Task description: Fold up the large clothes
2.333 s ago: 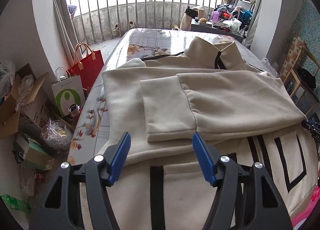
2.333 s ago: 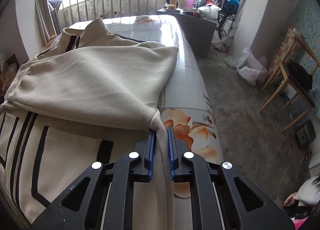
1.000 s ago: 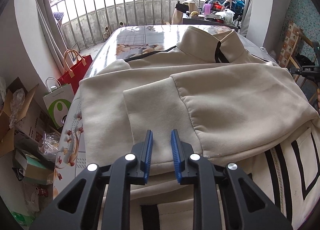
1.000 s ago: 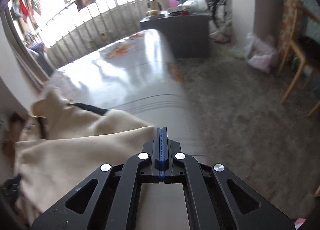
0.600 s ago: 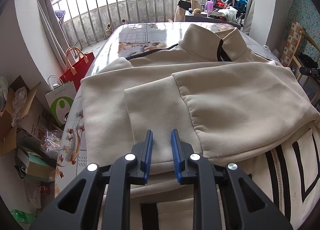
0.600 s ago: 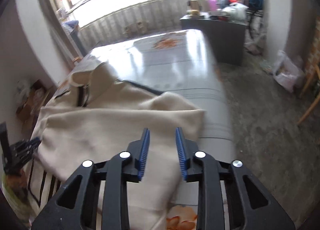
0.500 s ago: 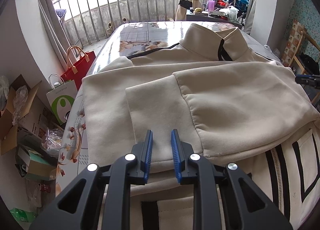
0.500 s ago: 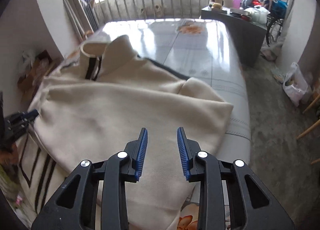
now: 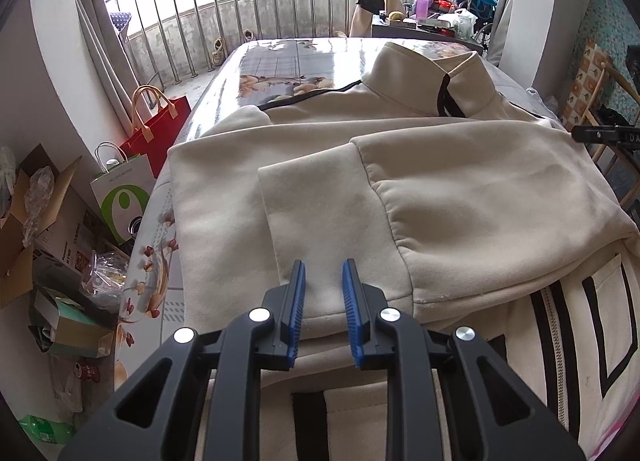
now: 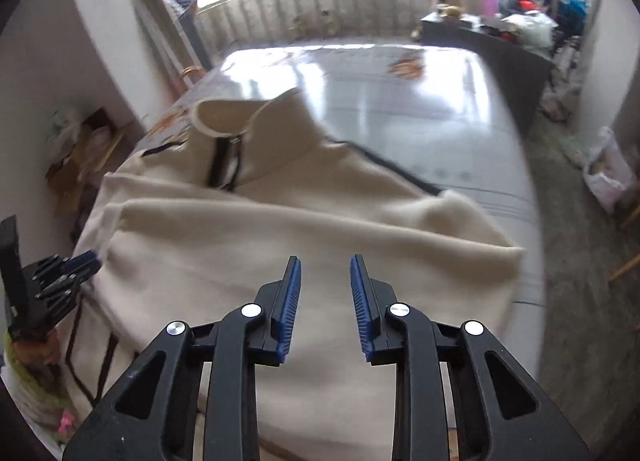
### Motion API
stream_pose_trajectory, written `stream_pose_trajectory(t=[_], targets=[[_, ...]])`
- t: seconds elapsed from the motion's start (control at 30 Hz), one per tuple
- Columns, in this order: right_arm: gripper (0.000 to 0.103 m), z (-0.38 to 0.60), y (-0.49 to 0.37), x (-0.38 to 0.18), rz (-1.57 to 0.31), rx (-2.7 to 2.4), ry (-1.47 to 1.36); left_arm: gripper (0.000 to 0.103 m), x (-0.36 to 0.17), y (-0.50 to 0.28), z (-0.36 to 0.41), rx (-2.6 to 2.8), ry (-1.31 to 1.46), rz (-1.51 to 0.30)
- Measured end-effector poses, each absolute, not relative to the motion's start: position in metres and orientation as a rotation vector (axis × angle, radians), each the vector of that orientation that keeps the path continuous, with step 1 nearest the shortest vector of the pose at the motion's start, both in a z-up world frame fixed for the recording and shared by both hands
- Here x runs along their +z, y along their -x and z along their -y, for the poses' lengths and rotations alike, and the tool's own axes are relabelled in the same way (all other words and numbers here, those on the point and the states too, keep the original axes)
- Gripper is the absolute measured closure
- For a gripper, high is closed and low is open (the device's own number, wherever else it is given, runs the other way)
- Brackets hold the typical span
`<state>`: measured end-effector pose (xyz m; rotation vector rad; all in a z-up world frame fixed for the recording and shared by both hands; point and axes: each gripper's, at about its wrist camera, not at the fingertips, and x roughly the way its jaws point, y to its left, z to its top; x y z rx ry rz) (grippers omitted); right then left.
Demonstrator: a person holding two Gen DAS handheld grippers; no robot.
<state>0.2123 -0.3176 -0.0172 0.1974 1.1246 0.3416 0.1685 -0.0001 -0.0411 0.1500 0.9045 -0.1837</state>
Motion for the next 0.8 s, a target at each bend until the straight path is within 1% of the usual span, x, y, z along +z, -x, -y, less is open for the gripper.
stream_pose_trajectory(t=[0.03, 0.07, 0.13, 0.2, 0.27, 0.3, 0.33, 0.37, 0.4, 0.43, 0.47, 0.53, 0.63, 0.7, 0.77, 0.8], targets=[[0.076, 0.303, -0.218, -0.024, -1.145, 0.362, -0.185, 0.084, -0.041, -0.168, -0.001, -0.184, -0.144, -0.907], [0.072, 0.289, -0.222, -0.029, -1.164, 0.354, -0.161, 0.084, -0.041, -0.168, -0.001, -0.185, -0.138, -0.909], [0.069, 0.285, -0.231, -0.045, -1.197, 0.297, -0.159, 0.082, -0.040, -0.168, -0.003, -0.189, -0.128, -0.916], [0.069, 0.293, -0.239, -0.042, -1.190, 0.222, -0.182, 0.075, -0.037, -0.167, -0.007, -0.191, -0.109, -0.925], [0.062, 0.298, -0.239, -0.026, -1.152, 0.088, -0.108, 0.061, -0.032, -0.163, -0.014, -0.186, -0.090, -0.922], [0.062, 0.299, -0.230, -0.014, -1.125, 0.088, -0.101, 0.057, -0.029, -0.159, -0.018, -0.187, -0.079, -0.917], [0.056, 0.301, -0.219, -0.003, -1.105, 0.114, -0.128, 0.050, -0.025, -0.154, -0.023, -0.188, -0.068, -0.908], [0.048, 0.303, -0.205, 0.009, -1.088, 0.139, -0.164, 0.044, -0.022, -0.149, -0.026, -0.188, -0.063, -0.901], [0.044, 0.302, -0.190, 0.018, -1.076, 0.161, -0.185, 0.041, -0.019, -0.143, -0.029, -0.187, -0.062, -0.896], [0.041, 0.301, -0.173, 0.026, -1.066, 0.180, -0.195, 0.035, -0.017, -0.136, -0.031, -0.187, -0.067, -0.895], [0.039, 0.298, -0.155, 0.031, -1.063, 0.196, -0.202, 0.031, -0.014, -0.128, -0.031, -0.188, -0.079, -0.895], [0.034, 0.287, -0.121, 0.035, -1.082, 0.235, -0.226, 0.027, -0.011, -0.112, -0.031, -0.190, -0.102, -0.899], [0.029, 0.263, -0.073, 0.028, -1.133, 0.285, -0.266, 0.020, -0.008, -0.080, -0.028, -0.213, -0.122, -0.917], [0.028, 0.247, -0.043, 0.017, -1.173, 0.275, -0.270, 0.016, -0.012, -0.061, -0.023, -0.230, -0.138, -0.935], [0.027, 0.235, -0.018, 0.006, -1.215, 0.243, -0.276, 0.009, -0.020, -0.043, -0.016, -0.233, -0.168, -0.964], [0.027, 0.231, -0.009, 0.001, -1.233, 0.225, -0.279, 0.009, -0.026, -0.036, -0.012, -0.230, -0.184, -0.973]])
